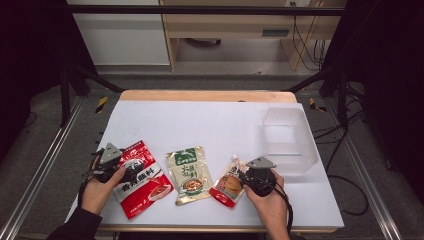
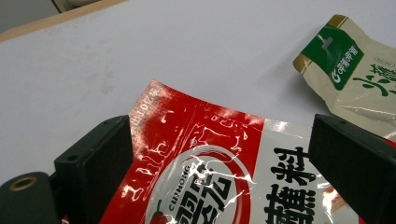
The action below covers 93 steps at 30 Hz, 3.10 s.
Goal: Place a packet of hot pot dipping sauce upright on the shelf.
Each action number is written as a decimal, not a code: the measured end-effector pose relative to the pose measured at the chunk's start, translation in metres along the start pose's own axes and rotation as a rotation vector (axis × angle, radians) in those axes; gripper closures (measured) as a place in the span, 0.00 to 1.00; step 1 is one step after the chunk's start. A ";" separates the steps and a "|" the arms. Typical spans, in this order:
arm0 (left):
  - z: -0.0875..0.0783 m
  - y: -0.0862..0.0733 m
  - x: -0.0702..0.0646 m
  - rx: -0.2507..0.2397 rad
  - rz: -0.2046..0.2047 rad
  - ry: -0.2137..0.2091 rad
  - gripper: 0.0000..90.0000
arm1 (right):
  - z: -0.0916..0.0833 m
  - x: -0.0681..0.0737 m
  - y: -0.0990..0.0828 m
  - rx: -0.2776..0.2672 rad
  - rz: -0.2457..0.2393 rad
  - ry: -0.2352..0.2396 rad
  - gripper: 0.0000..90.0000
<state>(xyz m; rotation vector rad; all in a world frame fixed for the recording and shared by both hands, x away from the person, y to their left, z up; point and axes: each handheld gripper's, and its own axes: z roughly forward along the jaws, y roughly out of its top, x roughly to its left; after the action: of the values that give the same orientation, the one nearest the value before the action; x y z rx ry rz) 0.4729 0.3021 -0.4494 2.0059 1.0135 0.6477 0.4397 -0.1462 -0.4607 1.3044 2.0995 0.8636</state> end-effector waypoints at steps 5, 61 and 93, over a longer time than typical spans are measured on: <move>0.004 0.002 -0.006 0.001 0.025 -0.062 0.06 | 0.005 -0.003 0.001 0.009 0.029 0.001 0.56; 0.012 0.005 -0.026 0.042 0.141 -0.090 0.07 | 0.019 -0.006 0.001 0.065 0.060 0.063 0.93; 0.020 0.094 -0.047 -0.008 0.198 -0.288 0.11 | -0.021 -0.010 0.127 -0.190 -0.208 0.328 0.99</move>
<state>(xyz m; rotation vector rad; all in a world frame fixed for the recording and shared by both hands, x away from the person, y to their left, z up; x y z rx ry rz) 0.5017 0.2198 -0.3875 2.1345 0.6471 0.4459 0.5025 -0.1182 -0.3511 0.8749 2.2815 1.2147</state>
